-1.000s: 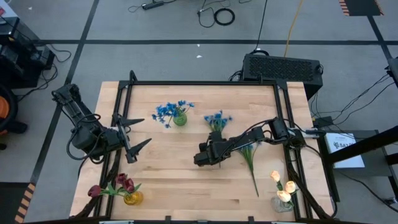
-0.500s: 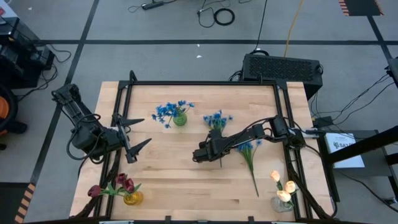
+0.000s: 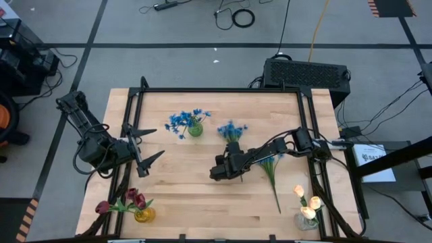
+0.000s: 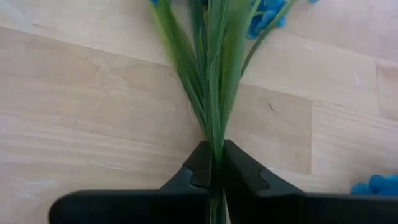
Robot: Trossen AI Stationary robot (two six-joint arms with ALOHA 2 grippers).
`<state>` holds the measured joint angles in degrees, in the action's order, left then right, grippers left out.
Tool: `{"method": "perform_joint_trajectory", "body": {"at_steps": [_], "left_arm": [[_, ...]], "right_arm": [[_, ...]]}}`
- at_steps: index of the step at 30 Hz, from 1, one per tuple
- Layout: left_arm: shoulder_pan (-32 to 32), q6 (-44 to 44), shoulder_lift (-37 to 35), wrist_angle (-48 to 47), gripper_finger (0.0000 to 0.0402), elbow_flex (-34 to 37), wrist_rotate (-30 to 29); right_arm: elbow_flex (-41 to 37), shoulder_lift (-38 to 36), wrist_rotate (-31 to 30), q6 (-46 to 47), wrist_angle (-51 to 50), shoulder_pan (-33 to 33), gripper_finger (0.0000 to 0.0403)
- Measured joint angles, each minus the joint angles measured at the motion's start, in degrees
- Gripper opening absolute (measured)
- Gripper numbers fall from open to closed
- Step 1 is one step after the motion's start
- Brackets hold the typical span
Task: Sort flowers into vase by color
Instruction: Put the top blue flowers into the green vase
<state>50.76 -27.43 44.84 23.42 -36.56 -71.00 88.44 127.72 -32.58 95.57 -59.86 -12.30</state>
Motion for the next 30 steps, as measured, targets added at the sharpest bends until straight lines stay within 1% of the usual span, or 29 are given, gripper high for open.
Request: {"method": "perform_joint_trajectory", "body": {"at_steps": [3,6,11,16,18,22,27,30], "left_arm": [[0.00,0.07,0.00,0.02,0.0368,0.00,0.00],[0.00,0.10,0.00,0.07,0.0368,0.00,0.00],[0.00,0.07,-0.04,0.50,0.0368,0.00,0.02],[0.00,0.10,-0.04,1.33,0.0368,0.00,0.02],[0.00,0.21,-0.04,1.98,0.0368,0.00,0.02],[0.00,1.52,-0.04,2.19,0.0368,0.00,0.07],[0.00,1.60,-0.04,2.25,0.0368,0.00,0.77],[0.00,1.59,-0.04,2.44,0.0368,0.00,1.29]], "right_arm": [[-0.04,-0.33,-0.77,-0.52,-0.31,-0.18,0.0013],[-0.23,-1.49,-2.13,-0.54,-0.84,-0.93,0.0007],[0.09,-7.35,-5.22,0.28,-2.09,-3.53,0.0005],[0.11,-12.40,-13.93,1.05,-2.68,-5.93,0.0004],[0.13,-14.91,-16.30,0.36,-2.87,-6.41,0.0003],[0.13,-18.85,-19.90,-2.57,-3.00,-7.18,0.0003],[0.13,-24.24,-27.25,-7.04,-2.74,-7.69,0.0003],[0.13,-27.03,-31.88,-12.53,-0.74,-7.69,0.0004]]}}
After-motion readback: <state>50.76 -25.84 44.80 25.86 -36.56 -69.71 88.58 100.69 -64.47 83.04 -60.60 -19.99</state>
